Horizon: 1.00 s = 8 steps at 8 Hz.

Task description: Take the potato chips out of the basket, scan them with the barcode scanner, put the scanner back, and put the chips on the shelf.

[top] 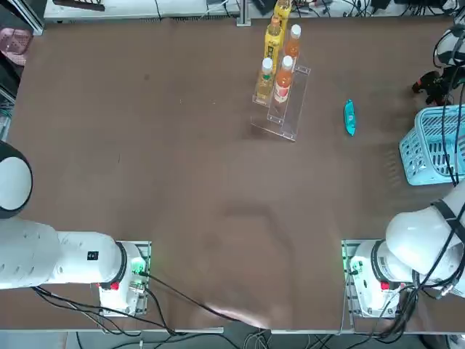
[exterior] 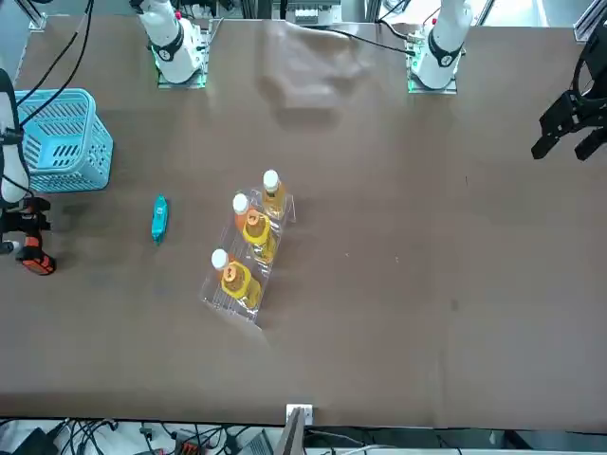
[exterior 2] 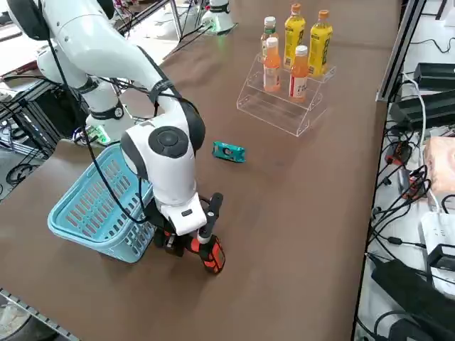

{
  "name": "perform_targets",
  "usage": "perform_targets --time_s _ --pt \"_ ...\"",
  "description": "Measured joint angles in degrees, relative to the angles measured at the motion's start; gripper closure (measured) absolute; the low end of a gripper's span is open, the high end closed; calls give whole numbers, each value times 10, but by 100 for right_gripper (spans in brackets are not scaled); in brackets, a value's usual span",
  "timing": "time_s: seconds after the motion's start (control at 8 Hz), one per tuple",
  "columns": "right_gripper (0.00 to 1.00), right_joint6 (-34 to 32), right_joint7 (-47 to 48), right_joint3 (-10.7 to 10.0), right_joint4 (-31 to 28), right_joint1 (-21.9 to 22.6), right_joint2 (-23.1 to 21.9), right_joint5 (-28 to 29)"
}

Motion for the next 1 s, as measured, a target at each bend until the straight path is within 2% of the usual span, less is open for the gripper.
perform_targets --time_s 0.38,0.5,0.75,0.88,1.0 --pt "59 1 -5 2 0 -8 3 4" --pt "56 2 -6 2 -1 -9 4 4" --pt "37 4 -7 2 -1 -10 7 4" --pt "32 4 -7 2 -1 -10 7 4" --pt "20 4 -7 2 -1 -10 7 4"
